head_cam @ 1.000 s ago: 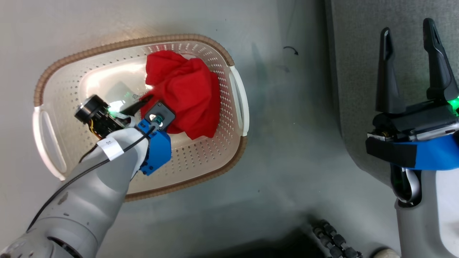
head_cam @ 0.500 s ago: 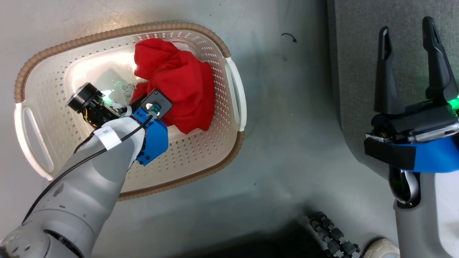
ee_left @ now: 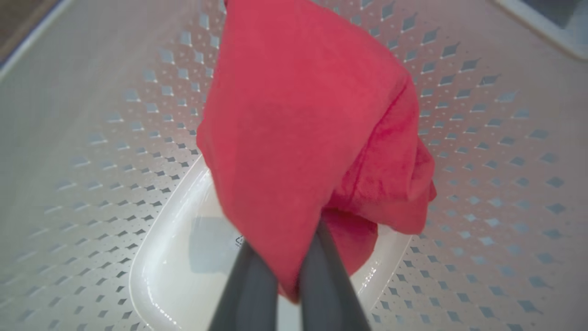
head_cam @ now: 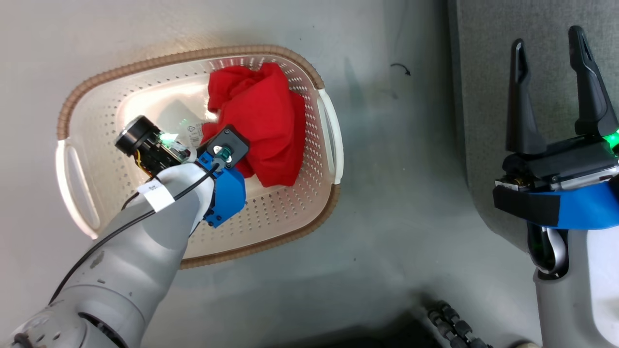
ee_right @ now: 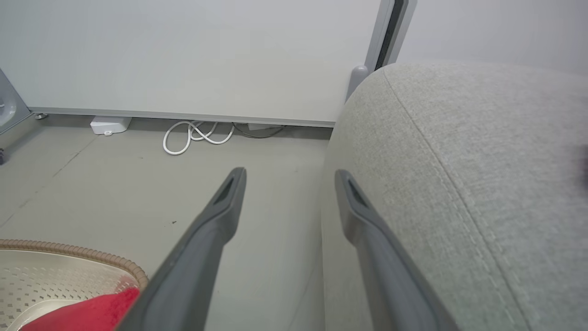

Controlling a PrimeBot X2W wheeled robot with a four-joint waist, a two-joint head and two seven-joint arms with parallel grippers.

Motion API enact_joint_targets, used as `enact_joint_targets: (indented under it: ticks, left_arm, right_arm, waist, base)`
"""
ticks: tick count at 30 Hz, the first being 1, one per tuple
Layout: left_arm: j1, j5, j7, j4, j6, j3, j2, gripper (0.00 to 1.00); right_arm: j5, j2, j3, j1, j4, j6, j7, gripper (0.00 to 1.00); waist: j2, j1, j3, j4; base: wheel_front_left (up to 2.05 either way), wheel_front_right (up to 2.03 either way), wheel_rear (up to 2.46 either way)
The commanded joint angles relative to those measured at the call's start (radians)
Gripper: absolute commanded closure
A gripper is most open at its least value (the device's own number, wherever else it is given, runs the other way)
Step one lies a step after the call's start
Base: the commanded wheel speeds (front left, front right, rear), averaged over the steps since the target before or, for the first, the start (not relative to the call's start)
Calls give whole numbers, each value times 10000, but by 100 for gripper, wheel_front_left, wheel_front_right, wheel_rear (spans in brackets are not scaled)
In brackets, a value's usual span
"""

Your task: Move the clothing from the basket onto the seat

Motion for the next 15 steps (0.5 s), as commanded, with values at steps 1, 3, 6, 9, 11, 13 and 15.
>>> enact_joint_targets:
  ticks: [1,3,6,9,11,13,15]
  left_arm:
    - [82,-77,-124,6,-51,51,-70,100]
    - [196,-170,-198,-6,-73,89,-152,100]
    - [332,-294,-291,-159,-53,157,-237,100]
    - [544,-399,-328,-388,-31,258,-300,100]
    - [679,-472,-326,-724,18,375,-325,100]
    - [874,-441,-330,-1083,42,452,-264,100]
    - [1068,-472,-330,-1468,124,604,-185,100]
  right_arm:
    - [28,-74,-26,3,56,3,-34,0]
    - [67,-99,-21,29,131,3,-34,0]
    - [88,-94,12,65,281,3,-34,0]
    - [112,-131,-20,161,471,5,-36,0]
    - [107,-143,7,238,594,3,-36,0]
    - [151,-178,14,304,721,3,-34,0]
    - [181,-200,25,397,859,5,-34,0]
  waist:
    - [0,0,-272,134]
    - [0,0,-510,198]
    - [0,0,-900,289]
    - [0,0,-1343,457]
    - [0,0,-1651,572]
    - [0,0,-1965,683]
    - [0,0,-2307,780]
  base:
    - [0,0,0]
    - [0,0,0]
    - [0,0,0]
    - [0,0,0]
    - [0,0,0]
    - [0,0,0]
    - [0,0,0]
